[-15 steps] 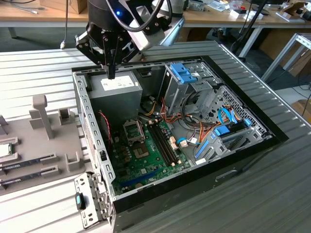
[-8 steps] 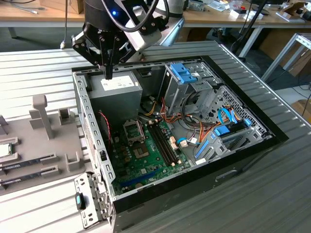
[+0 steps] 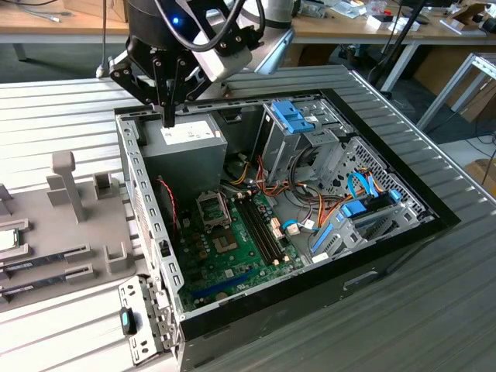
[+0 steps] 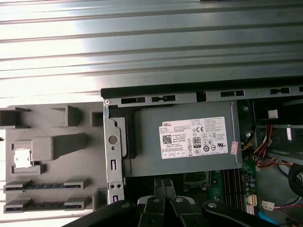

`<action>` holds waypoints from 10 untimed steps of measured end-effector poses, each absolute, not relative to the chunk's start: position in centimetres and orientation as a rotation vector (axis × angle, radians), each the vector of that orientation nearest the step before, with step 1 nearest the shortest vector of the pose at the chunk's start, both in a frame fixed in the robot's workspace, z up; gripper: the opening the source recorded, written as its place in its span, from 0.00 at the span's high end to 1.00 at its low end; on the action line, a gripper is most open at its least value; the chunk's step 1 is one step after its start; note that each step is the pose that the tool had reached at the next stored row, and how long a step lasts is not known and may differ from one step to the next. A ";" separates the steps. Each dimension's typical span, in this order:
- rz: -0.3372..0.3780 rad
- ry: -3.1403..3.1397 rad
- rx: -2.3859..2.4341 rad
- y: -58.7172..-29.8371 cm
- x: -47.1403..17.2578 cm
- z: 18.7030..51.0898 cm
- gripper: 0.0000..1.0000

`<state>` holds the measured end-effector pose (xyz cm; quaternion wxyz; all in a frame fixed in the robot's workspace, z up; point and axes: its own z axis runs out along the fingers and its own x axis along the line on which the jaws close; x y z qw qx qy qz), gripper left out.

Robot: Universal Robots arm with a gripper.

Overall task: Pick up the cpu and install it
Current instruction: 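Reach for the cpu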

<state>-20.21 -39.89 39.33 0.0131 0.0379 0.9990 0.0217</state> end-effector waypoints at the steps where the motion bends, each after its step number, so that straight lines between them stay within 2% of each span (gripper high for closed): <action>1: 0.068 3.112 0.118 -39.9 -20.3 39.3 0.89; 10: 0.068 3.113 0.118 -39.9 -20.8 39.3 0.89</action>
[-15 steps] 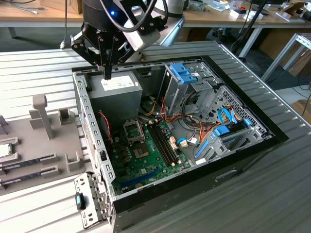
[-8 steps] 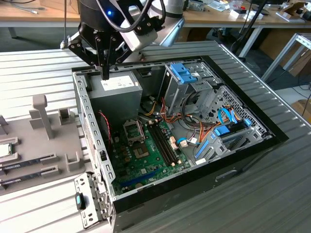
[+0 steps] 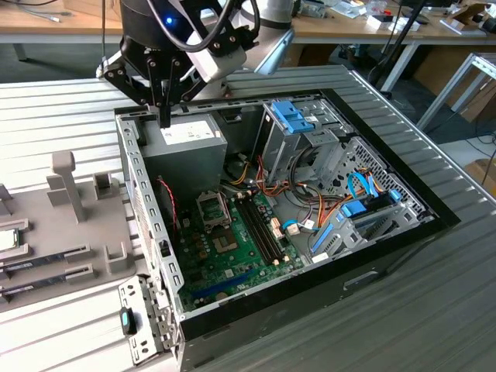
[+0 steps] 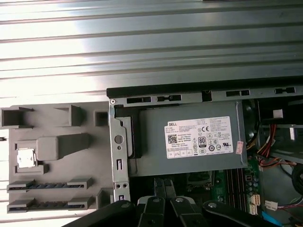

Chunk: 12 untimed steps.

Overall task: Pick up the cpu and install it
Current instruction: 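Reach for the cpu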

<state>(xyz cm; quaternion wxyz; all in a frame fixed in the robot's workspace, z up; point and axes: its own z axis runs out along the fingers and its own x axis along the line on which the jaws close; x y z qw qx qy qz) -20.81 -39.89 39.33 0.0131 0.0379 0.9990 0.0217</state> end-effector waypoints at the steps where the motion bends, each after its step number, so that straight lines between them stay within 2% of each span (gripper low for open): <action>1: 0.068 3.113 0.118 -39.9 -20.9 39.3 0.89; 12: 0.068 3.112 0.118 -39.9 -21.5 39.3 0.89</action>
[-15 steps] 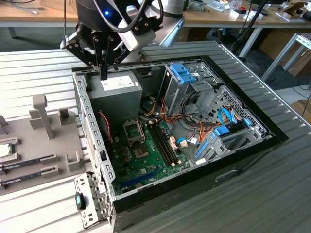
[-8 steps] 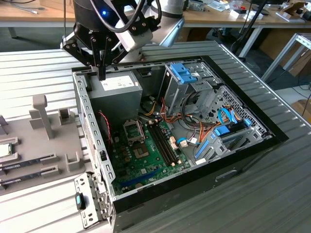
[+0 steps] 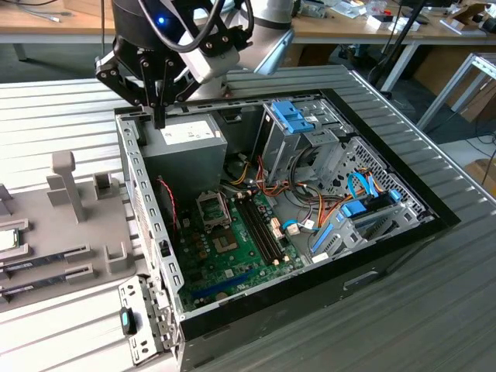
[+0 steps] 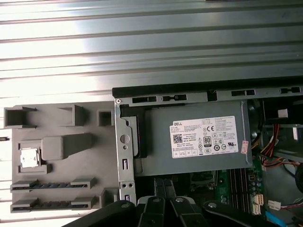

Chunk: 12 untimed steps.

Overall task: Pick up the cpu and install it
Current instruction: 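Reach for the cpu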

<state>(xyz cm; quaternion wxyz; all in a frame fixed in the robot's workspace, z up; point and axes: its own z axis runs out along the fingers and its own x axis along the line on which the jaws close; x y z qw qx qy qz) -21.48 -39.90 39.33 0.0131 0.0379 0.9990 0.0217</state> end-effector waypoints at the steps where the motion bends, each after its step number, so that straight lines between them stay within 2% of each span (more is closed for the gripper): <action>1: 0.068 3.113 0.118 -39.9 -21.5 39.3 0.89; 12: 0.068 3.112 0.118 -39.9 -22.3 39.3 0.89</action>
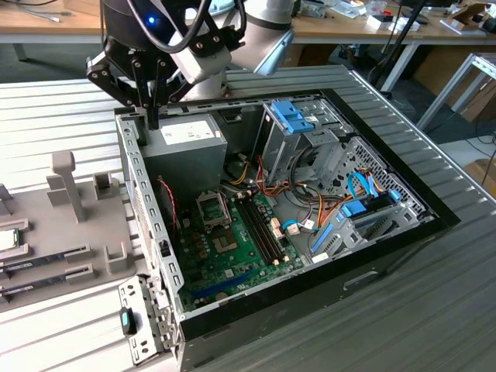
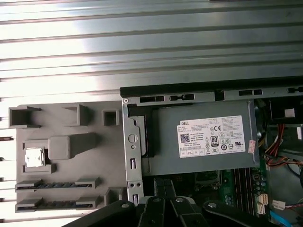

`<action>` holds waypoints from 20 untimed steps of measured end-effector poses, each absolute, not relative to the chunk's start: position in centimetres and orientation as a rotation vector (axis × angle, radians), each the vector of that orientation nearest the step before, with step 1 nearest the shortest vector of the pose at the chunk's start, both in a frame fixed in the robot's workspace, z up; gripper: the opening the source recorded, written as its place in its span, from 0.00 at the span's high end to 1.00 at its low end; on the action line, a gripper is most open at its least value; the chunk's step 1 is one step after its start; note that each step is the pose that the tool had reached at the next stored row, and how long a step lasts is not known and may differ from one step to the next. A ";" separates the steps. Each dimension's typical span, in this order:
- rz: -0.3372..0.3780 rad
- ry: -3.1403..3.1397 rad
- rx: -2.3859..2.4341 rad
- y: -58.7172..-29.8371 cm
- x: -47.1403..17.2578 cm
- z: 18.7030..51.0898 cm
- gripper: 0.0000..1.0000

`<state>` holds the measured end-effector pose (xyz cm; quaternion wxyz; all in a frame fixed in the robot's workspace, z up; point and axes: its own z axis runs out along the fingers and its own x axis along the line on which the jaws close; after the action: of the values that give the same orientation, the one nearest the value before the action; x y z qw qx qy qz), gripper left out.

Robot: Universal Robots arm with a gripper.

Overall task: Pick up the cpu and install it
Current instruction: 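Reach for the cpu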

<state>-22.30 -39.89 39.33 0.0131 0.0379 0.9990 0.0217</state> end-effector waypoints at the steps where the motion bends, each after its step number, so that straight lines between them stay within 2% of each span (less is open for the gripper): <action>1: 0.068 3.113 0.118 -39.9 -22.4 39.3 0.89; 20: 0.068 3.113 0.118 -39.9 -23.5 39.3 0.89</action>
<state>-23.51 -39.89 39.33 0.0131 0.0379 0.9990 0.0217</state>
